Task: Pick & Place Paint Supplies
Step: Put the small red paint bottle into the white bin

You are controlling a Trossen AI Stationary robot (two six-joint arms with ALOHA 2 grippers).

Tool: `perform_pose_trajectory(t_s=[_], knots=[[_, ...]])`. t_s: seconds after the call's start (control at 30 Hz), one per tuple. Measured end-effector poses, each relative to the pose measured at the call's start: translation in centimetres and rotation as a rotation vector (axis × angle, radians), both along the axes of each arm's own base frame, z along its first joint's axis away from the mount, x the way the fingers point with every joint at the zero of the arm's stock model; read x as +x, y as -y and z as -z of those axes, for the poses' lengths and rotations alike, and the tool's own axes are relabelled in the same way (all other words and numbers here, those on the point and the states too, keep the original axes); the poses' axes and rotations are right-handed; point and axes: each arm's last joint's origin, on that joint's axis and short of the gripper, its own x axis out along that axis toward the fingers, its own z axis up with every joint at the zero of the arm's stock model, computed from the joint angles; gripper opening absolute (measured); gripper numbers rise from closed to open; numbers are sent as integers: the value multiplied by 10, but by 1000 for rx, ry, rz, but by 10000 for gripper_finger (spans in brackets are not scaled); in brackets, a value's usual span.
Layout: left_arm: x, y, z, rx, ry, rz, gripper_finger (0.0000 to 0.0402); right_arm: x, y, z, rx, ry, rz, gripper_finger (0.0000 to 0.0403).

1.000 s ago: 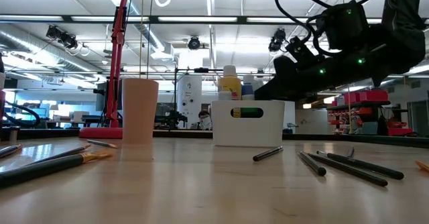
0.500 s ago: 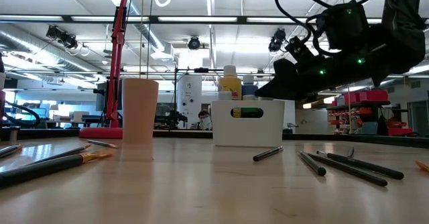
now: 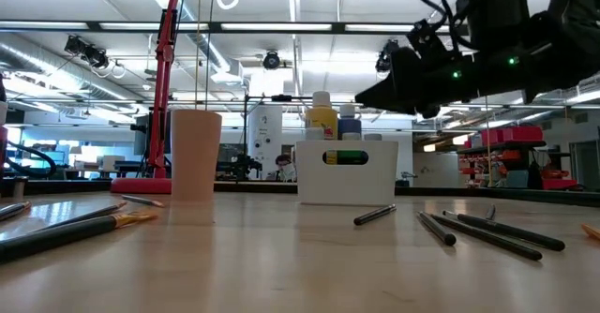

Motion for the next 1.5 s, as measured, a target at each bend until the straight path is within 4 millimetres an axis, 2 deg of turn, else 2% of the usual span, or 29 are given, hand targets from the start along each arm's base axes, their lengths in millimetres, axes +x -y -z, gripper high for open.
perform_pose_trajectory(t_s=[0.23, 0.5, 0.73, 0.9, 1.13, 1.3, 1.5], knots=[[-11, -7, 17, -101, -91, -257, 181, -1, -4, -10, -28, 25, -85, 168], [-25, -7, 35, -334, -228, -327, 181, 0, -5, -15, -78, 52, -138, 168], [-41, -4, 50, -612, -454, -360, 181, -1, -5, -22, -127, 113, -144, 168], [-54, 5, 62, -790, -604, -423, 181, -1, -7, -26, -136, 156, -202, 168], [-74, 30, 92, -961, -833, -455, 181, -1, -10, -30, -144, 203, -290, 168], [-82, 45, 98, -1024, -921, -439, 181, -2, -10, -35, -146, 253, -310, 168], [-84, 47, 98, -944, -907, -396, 181, -3, -10, -39, -161, 302, -312, 168]])
